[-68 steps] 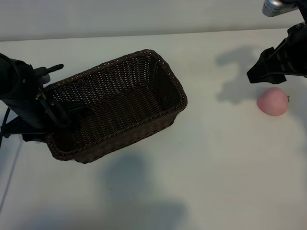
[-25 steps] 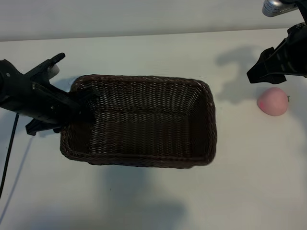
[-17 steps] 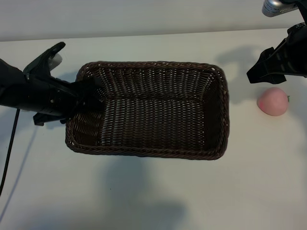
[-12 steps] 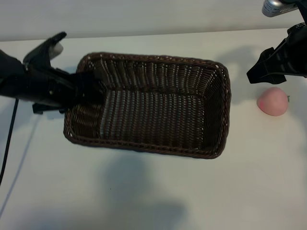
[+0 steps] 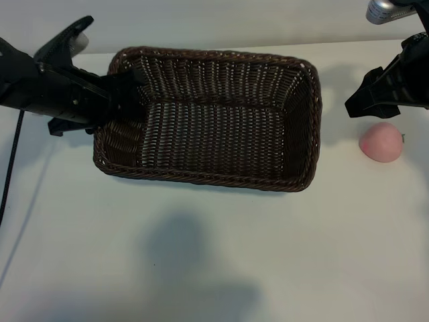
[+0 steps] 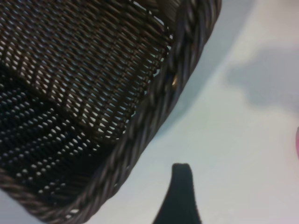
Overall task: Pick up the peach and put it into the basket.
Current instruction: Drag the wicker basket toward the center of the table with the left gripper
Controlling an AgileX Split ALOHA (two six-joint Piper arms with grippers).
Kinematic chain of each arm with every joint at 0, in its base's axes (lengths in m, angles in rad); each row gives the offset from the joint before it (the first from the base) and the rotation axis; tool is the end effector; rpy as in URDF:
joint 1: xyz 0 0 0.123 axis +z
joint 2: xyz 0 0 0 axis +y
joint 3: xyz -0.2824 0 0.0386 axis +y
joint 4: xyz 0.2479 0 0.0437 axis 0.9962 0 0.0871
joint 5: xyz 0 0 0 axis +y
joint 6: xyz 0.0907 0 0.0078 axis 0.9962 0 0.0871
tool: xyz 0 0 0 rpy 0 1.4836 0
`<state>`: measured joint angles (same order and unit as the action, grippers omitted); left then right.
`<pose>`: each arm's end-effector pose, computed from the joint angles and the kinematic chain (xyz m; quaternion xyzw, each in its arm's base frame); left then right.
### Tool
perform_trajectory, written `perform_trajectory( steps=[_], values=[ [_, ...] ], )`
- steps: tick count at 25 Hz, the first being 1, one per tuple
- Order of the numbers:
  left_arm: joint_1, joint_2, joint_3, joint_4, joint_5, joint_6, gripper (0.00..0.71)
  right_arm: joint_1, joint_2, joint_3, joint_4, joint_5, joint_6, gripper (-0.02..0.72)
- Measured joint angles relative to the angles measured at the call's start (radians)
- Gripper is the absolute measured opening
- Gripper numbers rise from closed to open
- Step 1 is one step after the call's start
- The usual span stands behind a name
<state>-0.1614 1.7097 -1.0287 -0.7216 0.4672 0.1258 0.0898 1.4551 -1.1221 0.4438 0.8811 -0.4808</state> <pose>0.3386 -0.0827 0.2042 -0.1326 0.9340 -0.2375 0.2317 0.2910 0.0565 0.2926 -0.1726 0.9410 0.1510 0.2488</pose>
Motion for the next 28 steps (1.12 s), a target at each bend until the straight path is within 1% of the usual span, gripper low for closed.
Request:
perform_trajectory(
  steps=[6, 11, 15, 21, 23, 28],
  values=[
    [0.000, 0.077, -0.019, -0.023, -0.025, -0.011, 0.340, 0.000, 0.000, 0.000, 0.000, 0.000, 0.000, 0.595],
    [-0.004, 0.131, -0.062, -0.085, -0.045, 0.000, 0.340, 0.000, 0.000, 0.000, 0.000, 0.000, 0.000, 0.595],
    [-0.027, 0.178, -0.111, -0.116, -0.051, 0.004, 0.340, 0.000, 0.000, 0.000, 0.000, 0.000, 0.000, 0.595],
    [-0.071, 0.258, -0.167, -0.123, -0.059, 0.006, 0.340, 0.000, 0.000, 0.000, 0.000, -0.001, 0.000, 0.595],
    [-0.079, 0.277, -0.176, -0.125, -0.064, 0.006, 0.340, 0.000, 0.000, 0.000, 0.000, -0.001, 0.000, 0.595],
    [-0.081, 0.311, -0.181, -0.144, -0.074, 0.004, 0.339, 0.000, 0.000, 0.000, 0.000, -0.001, 0.000, 0.595]
  ],
)
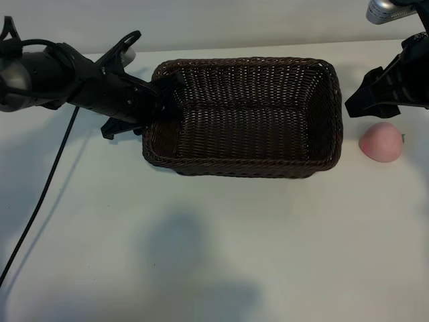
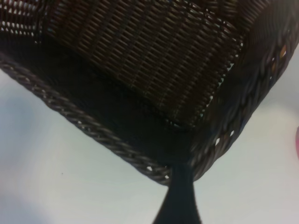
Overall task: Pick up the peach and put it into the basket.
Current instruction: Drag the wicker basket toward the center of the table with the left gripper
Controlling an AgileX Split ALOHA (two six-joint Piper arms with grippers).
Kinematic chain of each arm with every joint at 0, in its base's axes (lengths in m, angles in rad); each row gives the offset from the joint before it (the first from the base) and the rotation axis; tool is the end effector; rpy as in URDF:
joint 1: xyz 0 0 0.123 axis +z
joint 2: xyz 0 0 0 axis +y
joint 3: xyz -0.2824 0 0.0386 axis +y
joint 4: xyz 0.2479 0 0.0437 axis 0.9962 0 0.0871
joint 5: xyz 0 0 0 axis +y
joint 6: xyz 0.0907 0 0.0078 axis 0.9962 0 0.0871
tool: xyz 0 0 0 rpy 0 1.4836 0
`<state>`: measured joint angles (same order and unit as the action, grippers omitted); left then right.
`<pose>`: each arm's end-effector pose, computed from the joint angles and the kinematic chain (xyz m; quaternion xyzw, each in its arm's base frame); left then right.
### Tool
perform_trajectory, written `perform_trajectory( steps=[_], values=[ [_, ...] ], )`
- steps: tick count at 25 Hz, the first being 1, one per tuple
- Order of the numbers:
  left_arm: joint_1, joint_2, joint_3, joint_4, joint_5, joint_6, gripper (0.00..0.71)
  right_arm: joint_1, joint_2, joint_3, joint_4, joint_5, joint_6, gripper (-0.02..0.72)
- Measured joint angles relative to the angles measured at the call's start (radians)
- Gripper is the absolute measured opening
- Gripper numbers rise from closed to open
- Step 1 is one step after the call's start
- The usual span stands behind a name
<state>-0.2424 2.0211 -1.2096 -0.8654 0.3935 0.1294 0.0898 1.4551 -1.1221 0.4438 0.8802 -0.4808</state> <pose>0.3896 -0.1238 0.1380 -0.1719 0.9325 -0.2548 0.1898 0.2911 0.0565 0.2926 -0.1725 0.9409 0.1509 0.2492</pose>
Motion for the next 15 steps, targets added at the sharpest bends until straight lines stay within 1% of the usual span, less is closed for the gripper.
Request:
perform_trajectory(
  steps=[15],
  values=[
    [-0.001, 0.003, -0.001, -0.018, -0.004, -0.001, 0.339, 0.000, 0.000, 0.000, 0.000, 0.000, 0.000, 0.595]
  ],
)
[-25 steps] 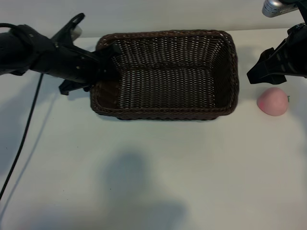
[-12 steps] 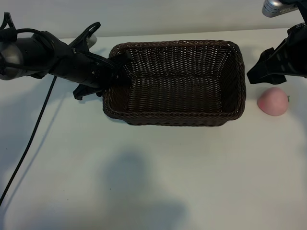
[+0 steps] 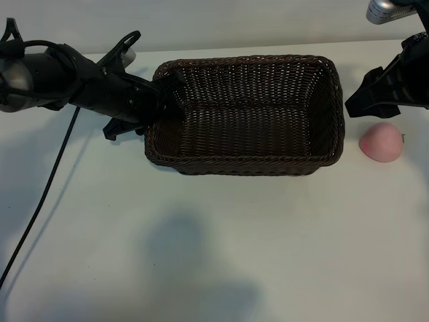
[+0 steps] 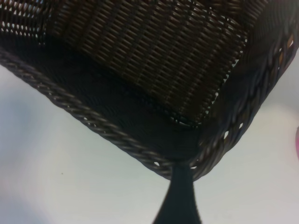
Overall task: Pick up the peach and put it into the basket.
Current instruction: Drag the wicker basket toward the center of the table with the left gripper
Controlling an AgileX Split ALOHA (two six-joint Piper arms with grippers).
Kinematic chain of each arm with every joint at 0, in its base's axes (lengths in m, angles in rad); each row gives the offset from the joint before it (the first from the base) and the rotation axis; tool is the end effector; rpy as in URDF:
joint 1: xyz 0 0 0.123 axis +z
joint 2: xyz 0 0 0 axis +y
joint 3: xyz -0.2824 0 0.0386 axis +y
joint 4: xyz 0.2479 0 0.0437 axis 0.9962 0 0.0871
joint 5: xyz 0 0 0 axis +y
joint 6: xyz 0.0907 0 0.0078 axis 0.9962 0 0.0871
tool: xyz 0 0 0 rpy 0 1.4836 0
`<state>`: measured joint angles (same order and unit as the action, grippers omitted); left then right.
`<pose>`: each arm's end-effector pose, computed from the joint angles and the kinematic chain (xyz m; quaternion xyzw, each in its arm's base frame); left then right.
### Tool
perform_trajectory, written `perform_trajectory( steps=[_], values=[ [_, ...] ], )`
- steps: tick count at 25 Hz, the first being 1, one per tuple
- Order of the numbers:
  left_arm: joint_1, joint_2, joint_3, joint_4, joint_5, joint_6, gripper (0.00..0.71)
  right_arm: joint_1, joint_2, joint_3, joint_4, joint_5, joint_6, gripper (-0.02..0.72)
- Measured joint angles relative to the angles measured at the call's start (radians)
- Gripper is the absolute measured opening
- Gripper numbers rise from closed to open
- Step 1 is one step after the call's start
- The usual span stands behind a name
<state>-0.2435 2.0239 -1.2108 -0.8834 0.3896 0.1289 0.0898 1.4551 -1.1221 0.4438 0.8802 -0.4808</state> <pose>0.3902 -0.1246 0.1376 -0.1795 0.9300 -0.2587 0.1895 0.2911 0.0565 0.2926 -0.1725 0.9409 0.1509 0.2492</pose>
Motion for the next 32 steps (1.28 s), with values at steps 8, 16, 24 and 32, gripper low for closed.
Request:
perform_trajectory(
  steps=[8, 16, 24, 32],
  values=[
    [0.000, -0.003, 0.000, -0.013, 0.011, -0.004, 0.519, 0.000, 0.000, 0.000, 0.000, 0.001, 0.000, 0.595],
    [-0.001, -0.064, -0.001, 0.037, 0.022, -0.006, 0.652, 0.000, 0.000, 0.000, 0.000, 0.001, 0.000, 0.595],
    [-0.001, -0.135, -0.004, 0.111, 0.091, -0.011, 0.650, 0.000, 0.000, 0.000, 0.000, 0.002, 0.000, 0.595],
    [-0.001, -0.237, -0.004, 0.236, 0.157, -0.063, 0.638, 0.000, 0.000, 0.000, 0.000, 0.022, 0.000, 0.595]
  ],
)
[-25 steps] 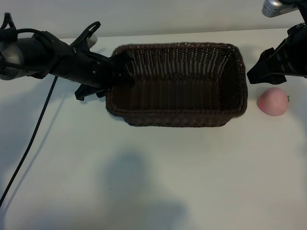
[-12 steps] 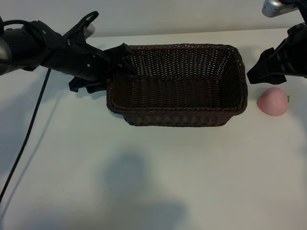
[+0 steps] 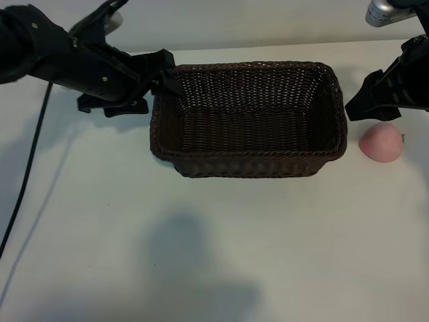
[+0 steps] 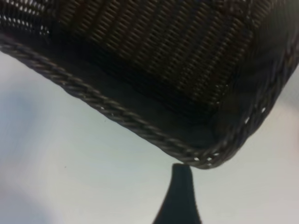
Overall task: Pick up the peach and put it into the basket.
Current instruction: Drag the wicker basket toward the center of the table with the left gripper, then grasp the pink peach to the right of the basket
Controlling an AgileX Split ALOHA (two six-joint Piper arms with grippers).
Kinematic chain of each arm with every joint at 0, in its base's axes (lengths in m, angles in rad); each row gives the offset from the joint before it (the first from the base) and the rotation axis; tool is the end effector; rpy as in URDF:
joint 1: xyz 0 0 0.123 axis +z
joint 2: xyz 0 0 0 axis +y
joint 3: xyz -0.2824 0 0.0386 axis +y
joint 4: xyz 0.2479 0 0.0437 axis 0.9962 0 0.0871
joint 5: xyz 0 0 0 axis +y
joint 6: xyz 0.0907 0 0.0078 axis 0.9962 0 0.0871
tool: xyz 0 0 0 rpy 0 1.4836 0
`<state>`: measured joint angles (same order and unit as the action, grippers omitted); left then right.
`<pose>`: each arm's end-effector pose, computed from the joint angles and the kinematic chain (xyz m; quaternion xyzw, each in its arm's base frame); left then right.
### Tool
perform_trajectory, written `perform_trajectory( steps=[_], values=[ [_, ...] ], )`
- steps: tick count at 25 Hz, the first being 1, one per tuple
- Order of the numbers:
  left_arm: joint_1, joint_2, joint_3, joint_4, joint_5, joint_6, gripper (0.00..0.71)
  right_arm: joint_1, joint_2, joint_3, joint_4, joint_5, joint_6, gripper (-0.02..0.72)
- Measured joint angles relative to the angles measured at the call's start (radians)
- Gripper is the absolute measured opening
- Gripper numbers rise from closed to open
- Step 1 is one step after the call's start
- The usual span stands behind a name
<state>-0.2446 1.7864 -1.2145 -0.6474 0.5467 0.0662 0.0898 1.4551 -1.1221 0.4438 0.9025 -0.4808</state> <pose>0.3631 -0.1201 0.2235 -0.0738 0.9365 -0.2534 0.2309 0.2893 0.0569 0.2919 -0.1752 0.9426 0.1540 0.2390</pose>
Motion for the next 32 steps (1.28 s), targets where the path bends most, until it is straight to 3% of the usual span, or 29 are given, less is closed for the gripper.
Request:
perform_trajectory(
  steps=[8, 16, 20, 24, 30, 32],
  values=[
    [0.005, -0.097, -0.022, 0.191, 0.069, -0.080, 0.624, 0.000, 0.000, 0.000, 0.000, 0.001, 0.000, 0.595],
    [0.022, -0.107, -0.266, 0.637, 0.434, -0.107, 0.607, 0.000, 0.000, 0.000, 0.000, 0.005, 0.000, 0.595],
    [0.034, -0.112, -0.318, 0.776, 0.560, -0.116, 0.604, 0.000, 0.000, 0.000, 0.000, 0.021, 0.000, 0.595],
    [0.123, -0.137, -0.320, 0.754, 0.588, -0.088, 0.598, 0.000, 0.000, 0.000, 0.000, 0.027, 0.000, 0.595],
    [0.308, -0.232, -0.320, 0.657, 0.603, 0.001, 0.598, 0.000, 0.000, 0.000, 0.000, 0.029, 0.000, 0.595],
    [0.345, -0.276, -0.320, 0.612, 0.603, 0.030, 0.598, 0.000, 0.000, 0.000, 0.000, 0.029, 0.000, 0.595]
  ],
)
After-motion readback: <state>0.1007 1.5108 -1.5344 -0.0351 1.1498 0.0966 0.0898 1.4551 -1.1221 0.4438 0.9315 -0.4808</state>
